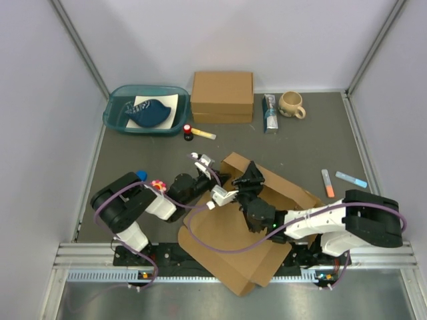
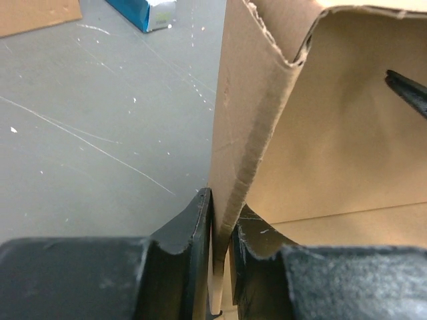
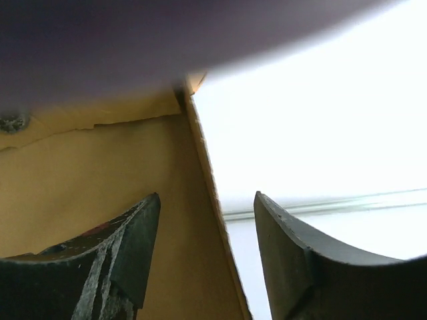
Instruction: Fold the paper box
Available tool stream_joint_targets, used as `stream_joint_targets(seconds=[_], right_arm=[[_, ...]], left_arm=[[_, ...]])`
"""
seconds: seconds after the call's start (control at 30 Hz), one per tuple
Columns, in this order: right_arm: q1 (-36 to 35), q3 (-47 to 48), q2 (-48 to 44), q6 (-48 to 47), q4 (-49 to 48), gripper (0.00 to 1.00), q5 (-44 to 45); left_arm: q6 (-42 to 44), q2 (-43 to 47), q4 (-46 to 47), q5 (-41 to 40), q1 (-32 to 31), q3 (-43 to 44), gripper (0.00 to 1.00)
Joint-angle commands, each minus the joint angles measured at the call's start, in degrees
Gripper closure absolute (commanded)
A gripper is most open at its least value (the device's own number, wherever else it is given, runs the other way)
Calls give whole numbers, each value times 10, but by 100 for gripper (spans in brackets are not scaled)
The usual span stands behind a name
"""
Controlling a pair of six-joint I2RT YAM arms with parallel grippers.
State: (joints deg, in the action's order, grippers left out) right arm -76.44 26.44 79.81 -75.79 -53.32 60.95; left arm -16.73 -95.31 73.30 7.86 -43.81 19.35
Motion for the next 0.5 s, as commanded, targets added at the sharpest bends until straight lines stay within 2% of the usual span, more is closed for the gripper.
stream_joint_targets(seconds=[0.0,0.1,0.13,0.23,0.3,0.33,0.37,0.4,0.47], right_arm=[[-25,18,-57,37,-37,36,19],[-29,20,-105,104,25,31,13],[-29,26,-117,125,90,30,10],[-32,34,-162,201,189,27,6],[-34,41,-202,271,253,26,-9],[-38,55,-215,298,329,25,-18],[-40,65,-231,361,374,25,-29],[-41,76,-257,391,411,20,-56],[-43,99,-283,469,496,19,-88]], left_arm=[[11,38,77,-13,-3,2,100],[18,50,58,-27,-4,6,100],[17,52,55,-31,-4,7,100],[19,64,34,-49,-6,11,100],[23,73,12,-62,-7,16,100],[28,77,0,-73,-7,17,100],[32,86,-12,-93,-8,23,100],[35,88,-31,-100,-9,24,100],[42,96,-44,-120,-9,29,100]])
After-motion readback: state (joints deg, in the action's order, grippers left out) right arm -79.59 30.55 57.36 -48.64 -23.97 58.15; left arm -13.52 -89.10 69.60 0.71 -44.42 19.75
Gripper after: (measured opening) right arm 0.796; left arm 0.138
